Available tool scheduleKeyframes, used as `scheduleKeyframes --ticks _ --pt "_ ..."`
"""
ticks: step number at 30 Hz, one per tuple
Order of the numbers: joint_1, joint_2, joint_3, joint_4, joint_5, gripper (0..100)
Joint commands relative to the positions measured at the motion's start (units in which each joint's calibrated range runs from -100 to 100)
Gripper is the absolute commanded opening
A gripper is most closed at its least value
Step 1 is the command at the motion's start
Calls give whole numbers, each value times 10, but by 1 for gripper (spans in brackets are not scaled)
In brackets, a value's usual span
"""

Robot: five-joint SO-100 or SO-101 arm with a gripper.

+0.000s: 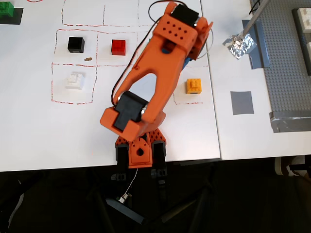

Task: Grab the block and put it in the grey marker

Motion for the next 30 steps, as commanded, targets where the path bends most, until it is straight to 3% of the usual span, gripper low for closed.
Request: scheduleKeyframes --ticks 1,12,24,30 --pt "32 -4 -86 17 8 0" --pt "120 84 -137 57 -23 2" --pt "140 155 -154 82 -75 36" --pt "120 205 -164 79 -108 42"
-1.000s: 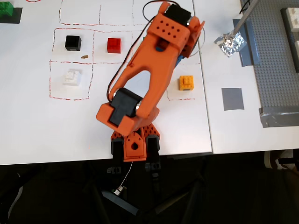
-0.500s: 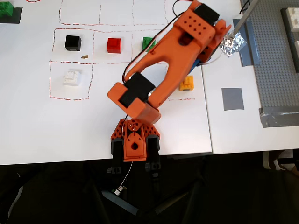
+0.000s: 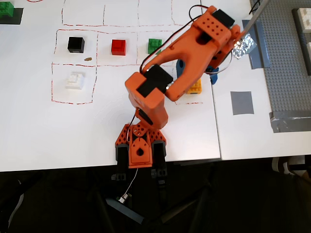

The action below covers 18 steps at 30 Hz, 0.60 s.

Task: Grab the block and put it in the grey marker

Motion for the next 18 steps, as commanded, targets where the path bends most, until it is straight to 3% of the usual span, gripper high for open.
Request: scheduleKeyframes --ticks 1,18 --pt "-16 -13 -63 7 -18 43" --pt "-81 98 -63 -103 -72 42"
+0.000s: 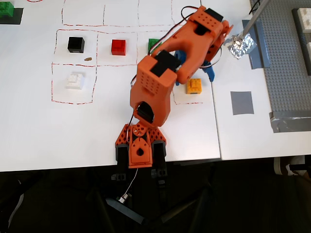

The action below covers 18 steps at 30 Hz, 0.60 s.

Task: Grab the block and put it in the grey marker

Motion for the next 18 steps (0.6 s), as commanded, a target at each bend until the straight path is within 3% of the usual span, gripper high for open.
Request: scheduleKeyframes --ticks 1,18 --pt "-1 -12 -39 -12 -7 42" --pt "59 61 -50 -74 -2 37"
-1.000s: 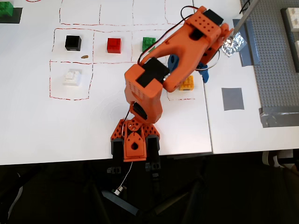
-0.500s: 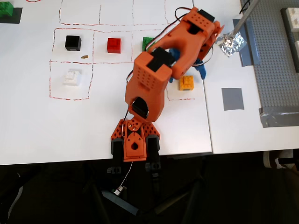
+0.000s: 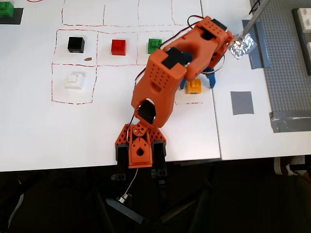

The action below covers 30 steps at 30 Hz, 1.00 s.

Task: Grab the block and put it in the grey marker

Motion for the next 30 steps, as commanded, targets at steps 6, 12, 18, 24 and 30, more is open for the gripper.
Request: scheduleKeyframes --ticks 6,12,18,24,30 --pt "44 -13 -54 -7 4 19" --pt "50 -19 -74 -4 4 0" --pt "47 -54 -92 12 20 0" --pt "49 -81 -214 90 71 0" --pt "73 -89 -316 142 150 0"
